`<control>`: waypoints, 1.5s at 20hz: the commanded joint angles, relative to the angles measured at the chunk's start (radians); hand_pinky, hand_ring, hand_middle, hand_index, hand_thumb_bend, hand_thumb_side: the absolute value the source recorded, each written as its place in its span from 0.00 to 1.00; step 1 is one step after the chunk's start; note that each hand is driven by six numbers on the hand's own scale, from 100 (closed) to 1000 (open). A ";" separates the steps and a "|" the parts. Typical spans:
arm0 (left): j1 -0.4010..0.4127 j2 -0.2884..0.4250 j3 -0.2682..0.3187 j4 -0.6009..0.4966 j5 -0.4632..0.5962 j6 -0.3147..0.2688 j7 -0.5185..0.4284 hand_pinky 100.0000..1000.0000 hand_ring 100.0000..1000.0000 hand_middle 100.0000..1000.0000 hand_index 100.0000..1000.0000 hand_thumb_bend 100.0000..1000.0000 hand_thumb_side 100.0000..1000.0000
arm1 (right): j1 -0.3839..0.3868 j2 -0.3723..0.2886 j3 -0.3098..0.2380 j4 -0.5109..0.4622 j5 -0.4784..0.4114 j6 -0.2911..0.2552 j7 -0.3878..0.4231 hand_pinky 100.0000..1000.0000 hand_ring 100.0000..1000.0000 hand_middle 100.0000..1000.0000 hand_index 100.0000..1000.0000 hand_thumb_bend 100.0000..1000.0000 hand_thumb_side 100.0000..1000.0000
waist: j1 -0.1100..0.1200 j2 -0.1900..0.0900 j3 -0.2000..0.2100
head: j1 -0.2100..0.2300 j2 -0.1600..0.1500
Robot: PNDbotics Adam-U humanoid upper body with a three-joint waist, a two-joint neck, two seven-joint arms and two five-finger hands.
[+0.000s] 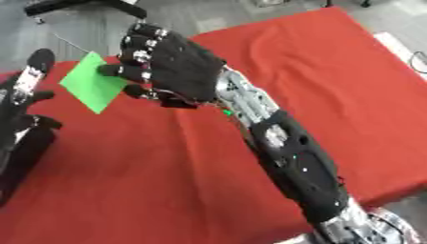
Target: Pick up the objects with one hand, pass them to the other hand, and then place them into the box on the other side of the table.
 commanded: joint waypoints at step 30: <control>-0.131 -0.101 -0.084 0.159 0.021 -0.129 -0.050 0.50 0.86 0.94 0.93 0.48 0.90 | -0.039 0.012 0.011 0.000 0.002 0.009 -0.011 0.63 0.55 0.25 0.31 0.16 0.00 | -0.016 -0.004 -0.039 | 0.048 -0.015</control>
